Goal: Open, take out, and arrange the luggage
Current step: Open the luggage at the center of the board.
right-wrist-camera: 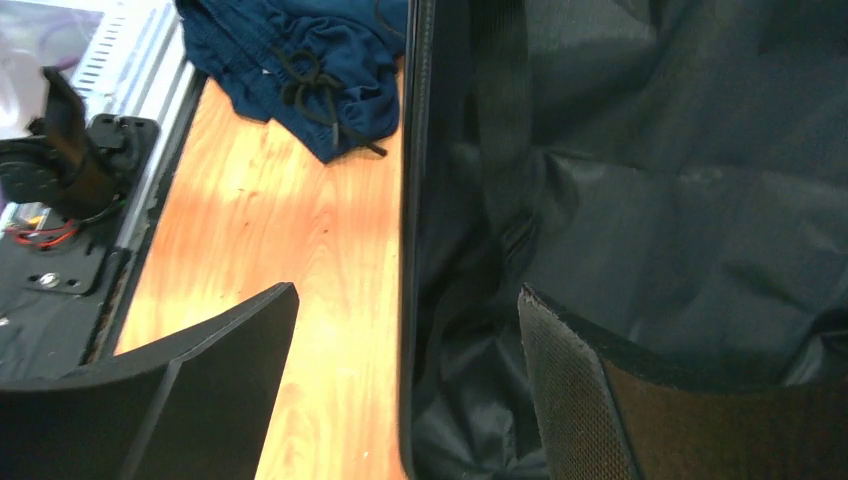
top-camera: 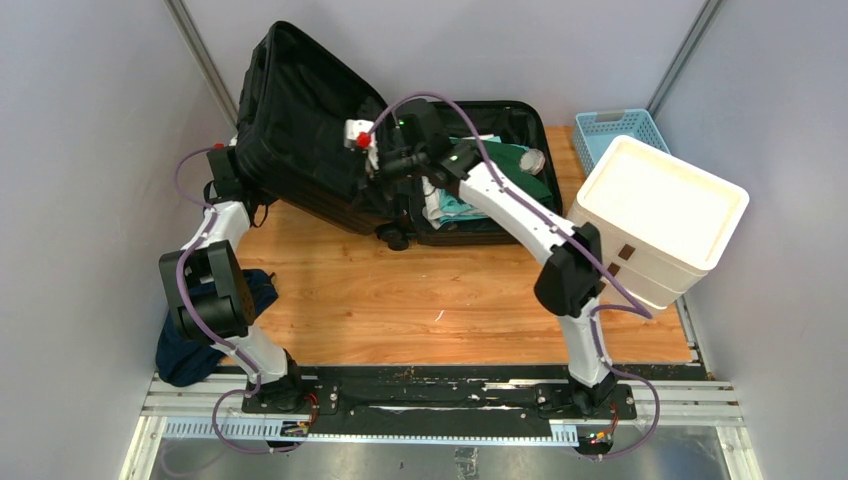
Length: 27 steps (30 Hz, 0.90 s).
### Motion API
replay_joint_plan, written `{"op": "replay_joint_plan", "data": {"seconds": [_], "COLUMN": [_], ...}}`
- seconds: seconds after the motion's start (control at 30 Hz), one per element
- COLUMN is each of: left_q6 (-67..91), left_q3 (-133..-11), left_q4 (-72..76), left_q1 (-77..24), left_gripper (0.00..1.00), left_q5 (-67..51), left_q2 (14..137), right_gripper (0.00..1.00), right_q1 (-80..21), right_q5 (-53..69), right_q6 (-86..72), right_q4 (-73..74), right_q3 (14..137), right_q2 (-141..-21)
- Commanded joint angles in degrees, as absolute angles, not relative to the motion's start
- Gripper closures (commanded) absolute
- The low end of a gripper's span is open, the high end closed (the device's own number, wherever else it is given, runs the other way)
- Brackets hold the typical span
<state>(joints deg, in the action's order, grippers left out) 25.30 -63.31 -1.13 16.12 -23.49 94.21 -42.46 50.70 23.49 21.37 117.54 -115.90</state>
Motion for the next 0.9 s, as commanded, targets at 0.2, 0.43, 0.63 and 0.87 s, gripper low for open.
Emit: {"op": "replay_joint_plan", "data": {"seconds": [0.2,0.43,0.63,0.87], "left_q6": [25.1,32.6,39.6,47.8], "left_q3": [-62.5,-63.4,-59.5,-52.8], "left_q4": [-0.7,-14.2,-25.0,-32.6], "left_q1": [17.3,20.6,22.2,22.3], "left_gripper": [0.66,0.54,0.46,0.29], "left_q5": [-26.0,-6.6,3.8,11.9], "left_q2": [94.2,89.4,77.9,51.7], "right_gripper": [0.26,0.98,1.0,1.0], "right_q1": [-48.2,-48.3,-48.0,-49.3], "right_q5": [41.7,44.1,44.7,42.8], "right_q6": [26.5,25.4,24.6,23.9], "right_q4": [24.3,25.1,25.3,24.7], "right_q3": [129.7,130.9,132.9,134.6], "right_q2": [-126.8,-128.3,-129.1,-133.2]}}
